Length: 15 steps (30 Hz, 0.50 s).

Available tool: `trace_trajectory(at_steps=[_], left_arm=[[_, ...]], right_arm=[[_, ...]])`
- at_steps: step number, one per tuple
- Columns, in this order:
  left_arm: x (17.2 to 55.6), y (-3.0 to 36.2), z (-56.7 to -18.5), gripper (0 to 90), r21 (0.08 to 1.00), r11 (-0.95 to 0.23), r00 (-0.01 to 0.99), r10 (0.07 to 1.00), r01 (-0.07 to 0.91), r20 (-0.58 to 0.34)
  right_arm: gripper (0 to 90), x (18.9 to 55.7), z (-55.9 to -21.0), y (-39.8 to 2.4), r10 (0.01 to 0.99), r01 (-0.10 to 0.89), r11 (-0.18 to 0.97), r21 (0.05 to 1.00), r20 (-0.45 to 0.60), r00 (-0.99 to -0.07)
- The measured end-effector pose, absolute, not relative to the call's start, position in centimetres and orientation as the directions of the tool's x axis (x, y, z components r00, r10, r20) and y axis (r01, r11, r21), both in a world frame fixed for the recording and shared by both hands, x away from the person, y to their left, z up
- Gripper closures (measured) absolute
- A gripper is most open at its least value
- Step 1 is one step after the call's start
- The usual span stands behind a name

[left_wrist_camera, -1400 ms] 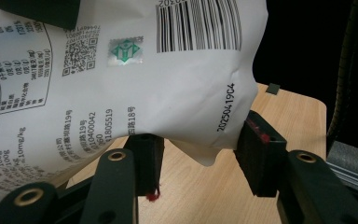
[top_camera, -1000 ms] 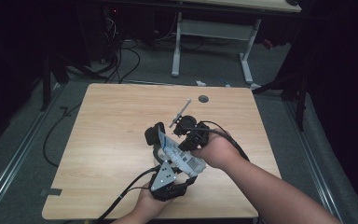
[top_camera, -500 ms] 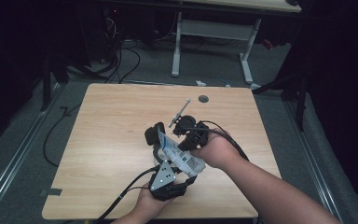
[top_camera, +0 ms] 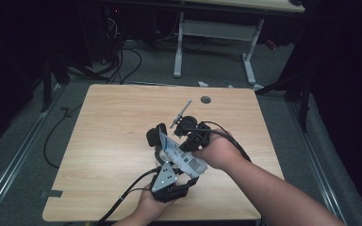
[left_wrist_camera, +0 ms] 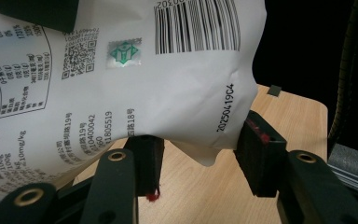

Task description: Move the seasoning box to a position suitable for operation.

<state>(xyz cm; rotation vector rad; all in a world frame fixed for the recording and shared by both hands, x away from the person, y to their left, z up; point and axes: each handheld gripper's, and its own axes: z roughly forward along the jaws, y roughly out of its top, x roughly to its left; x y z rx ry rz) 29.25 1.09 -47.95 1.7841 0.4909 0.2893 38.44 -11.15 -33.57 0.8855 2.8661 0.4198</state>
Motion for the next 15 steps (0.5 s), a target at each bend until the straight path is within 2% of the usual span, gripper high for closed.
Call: trace_trajectory(at_steps=[15], left_arm=[[29.26, 1.17, -47.83, 55.1, 0.963, -0.203, 0.880, 0.471, 0.178, -0.063]], right_arm=[[90.0, 38.51, -33.52, -11.01, 0.562, 0.531, 0.795, 0.295, -0.025, -0.827]])
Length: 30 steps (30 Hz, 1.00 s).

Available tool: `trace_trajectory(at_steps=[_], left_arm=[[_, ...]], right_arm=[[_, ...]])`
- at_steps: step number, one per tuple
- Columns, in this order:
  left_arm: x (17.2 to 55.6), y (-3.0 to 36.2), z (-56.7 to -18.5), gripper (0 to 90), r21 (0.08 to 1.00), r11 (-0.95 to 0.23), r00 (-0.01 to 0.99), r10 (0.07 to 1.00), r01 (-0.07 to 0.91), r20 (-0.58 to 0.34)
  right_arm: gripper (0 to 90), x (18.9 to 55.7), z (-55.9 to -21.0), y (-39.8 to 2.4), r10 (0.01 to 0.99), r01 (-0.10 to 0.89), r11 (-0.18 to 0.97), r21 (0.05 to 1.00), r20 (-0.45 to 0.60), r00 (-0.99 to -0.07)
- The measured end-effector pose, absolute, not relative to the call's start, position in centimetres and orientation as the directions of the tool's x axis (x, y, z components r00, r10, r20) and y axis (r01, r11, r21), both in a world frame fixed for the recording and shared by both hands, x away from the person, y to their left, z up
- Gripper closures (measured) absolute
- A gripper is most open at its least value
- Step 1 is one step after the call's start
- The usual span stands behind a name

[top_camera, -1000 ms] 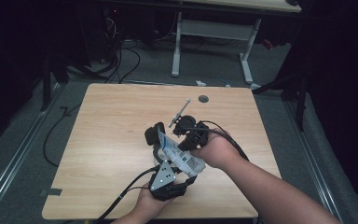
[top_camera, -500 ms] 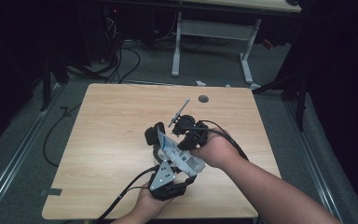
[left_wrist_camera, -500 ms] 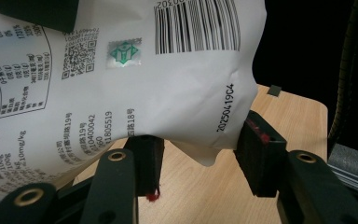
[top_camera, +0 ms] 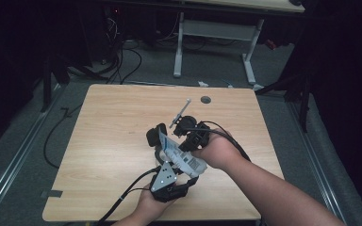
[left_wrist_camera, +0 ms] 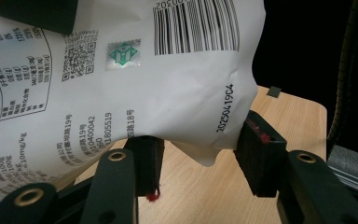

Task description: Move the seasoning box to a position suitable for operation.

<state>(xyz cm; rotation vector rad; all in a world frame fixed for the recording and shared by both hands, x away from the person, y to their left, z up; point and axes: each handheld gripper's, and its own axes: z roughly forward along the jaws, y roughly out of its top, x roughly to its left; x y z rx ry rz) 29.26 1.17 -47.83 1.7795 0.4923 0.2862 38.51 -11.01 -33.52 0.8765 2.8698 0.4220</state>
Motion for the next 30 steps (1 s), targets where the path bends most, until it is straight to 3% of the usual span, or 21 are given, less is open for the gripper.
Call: trace_trajectory(at_steps=[30], left_arm=[[29.28, 1.26, -47.62, 55.2, 0.964, -0.196, 0.880, 0.469, 0.179, -0.068]], right_arm=[[90.0, 38.57, -33.39, -10.91, 0.562, 0.530, 0.794, 0.297, -0.030, -0.826]])
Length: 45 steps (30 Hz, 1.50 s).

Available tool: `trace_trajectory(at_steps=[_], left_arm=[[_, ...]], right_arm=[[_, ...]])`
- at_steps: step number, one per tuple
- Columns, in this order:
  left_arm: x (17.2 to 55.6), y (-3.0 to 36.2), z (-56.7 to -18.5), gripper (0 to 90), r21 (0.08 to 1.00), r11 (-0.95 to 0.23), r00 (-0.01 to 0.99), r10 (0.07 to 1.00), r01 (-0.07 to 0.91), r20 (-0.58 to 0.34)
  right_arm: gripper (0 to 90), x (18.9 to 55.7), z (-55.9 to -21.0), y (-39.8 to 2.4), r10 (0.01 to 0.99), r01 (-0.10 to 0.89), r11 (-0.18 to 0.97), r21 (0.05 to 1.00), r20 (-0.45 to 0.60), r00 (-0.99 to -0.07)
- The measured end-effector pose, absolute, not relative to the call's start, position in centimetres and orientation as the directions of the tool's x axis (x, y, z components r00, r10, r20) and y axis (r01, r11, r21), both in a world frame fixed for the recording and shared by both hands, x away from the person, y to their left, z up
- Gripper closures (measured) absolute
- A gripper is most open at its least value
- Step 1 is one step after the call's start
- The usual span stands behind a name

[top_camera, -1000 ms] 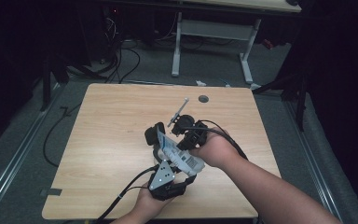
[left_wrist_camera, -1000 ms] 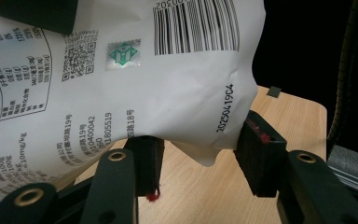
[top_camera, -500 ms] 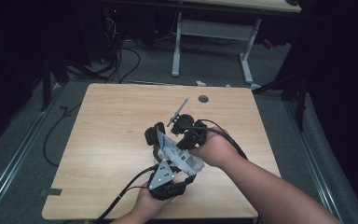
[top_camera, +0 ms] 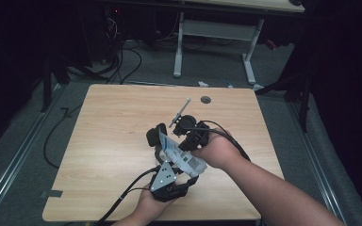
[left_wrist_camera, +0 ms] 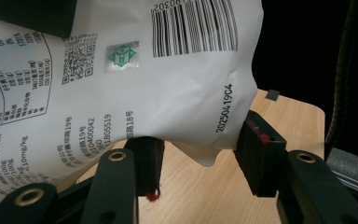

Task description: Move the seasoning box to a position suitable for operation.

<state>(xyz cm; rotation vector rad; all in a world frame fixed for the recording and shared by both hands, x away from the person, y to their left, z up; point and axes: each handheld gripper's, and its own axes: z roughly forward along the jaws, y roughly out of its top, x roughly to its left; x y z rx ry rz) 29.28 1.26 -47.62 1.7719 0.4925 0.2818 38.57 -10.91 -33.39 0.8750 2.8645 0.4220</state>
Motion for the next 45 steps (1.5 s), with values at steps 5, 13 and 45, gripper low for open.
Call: trace_trajectory(at_steps=[5, 13, 45], left_arm=[[29.27, 1.26, -47.61, 55.3, 0.965, -0.195, 0.881, 0.469, 0.177, -0.067], [29.23, 1.26, -47.55, 55.4, 0.965, -0.193, 0.881, 0.468, 0.176, -0.068], [29.26, 1.35, -47.38, 55.5, 0.967, -0.183, 0.881, 0.467, 0.175, -0.071]], right_arm=[[90.0, 38.56, -33.41, -10.87, 0.560, 0.527, 0.796, 0.298, -0.032, -0.828], [90.0, 38.53, -33.37, -10.88, 0.562, 0.529, 0.795, 0.297, -0.034, -0.826], [90.0, 38.65, -33.30, -10.68, 0.556, 0.523, 0.800, 0.295, -0.034, -0.831]])
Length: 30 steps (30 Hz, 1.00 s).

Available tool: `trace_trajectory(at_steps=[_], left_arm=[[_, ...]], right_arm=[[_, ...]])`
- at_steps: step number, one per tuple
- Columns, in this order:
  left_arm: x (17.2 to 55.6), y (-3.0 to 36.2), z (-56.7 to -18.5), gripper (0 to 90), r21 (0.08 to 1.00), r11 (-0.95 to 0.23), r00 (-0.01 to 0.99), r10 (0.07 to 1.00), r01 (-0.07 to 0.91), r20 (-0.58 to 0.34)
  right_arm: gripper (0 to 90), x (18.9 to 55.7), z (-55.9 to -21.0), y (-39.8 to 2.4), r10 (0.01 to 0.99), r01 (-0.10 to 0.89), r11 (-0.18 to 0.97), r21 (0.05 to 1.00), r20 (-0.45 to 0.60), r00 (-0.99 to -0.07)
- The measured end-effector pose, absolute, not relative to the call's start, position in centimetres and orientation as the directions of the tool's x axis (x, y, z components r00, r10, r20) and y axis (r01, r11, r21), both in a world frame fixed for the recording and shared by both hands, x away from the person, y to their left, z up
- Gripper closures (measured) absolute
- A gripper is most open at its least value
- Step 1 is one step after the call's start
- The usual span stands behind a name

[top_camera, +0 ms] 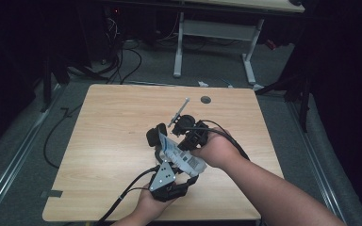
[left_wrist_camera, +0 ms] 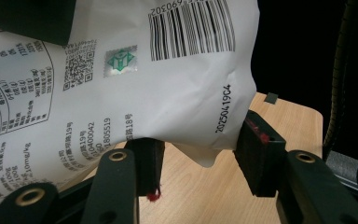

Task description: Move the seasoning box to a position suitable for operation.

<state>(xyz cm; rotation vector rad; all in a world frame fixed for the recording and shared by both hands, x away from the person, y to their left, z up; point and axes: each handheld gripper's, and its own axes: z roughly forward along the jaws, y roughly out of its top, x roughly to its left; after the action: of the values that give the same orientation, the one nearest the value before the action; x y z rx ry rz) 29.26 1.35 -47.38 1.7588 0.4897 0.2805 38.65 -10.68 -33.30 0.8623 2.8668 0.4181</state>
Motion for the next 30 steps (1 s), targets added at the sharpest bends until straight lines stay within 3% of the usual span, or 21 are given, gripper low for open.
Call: trace_trajectory(at_steps=[30], left_arm=[[29.26, 1.50, -47.23, 55.7, 0.969, -0.181, 0.880, 0.470, 0.170, -0.067]], right_arm=[[90.0, 38.69, -33.28, -10.50, 0.555, 0.521, 0.798, 0.303, -0.033, -0.831]])
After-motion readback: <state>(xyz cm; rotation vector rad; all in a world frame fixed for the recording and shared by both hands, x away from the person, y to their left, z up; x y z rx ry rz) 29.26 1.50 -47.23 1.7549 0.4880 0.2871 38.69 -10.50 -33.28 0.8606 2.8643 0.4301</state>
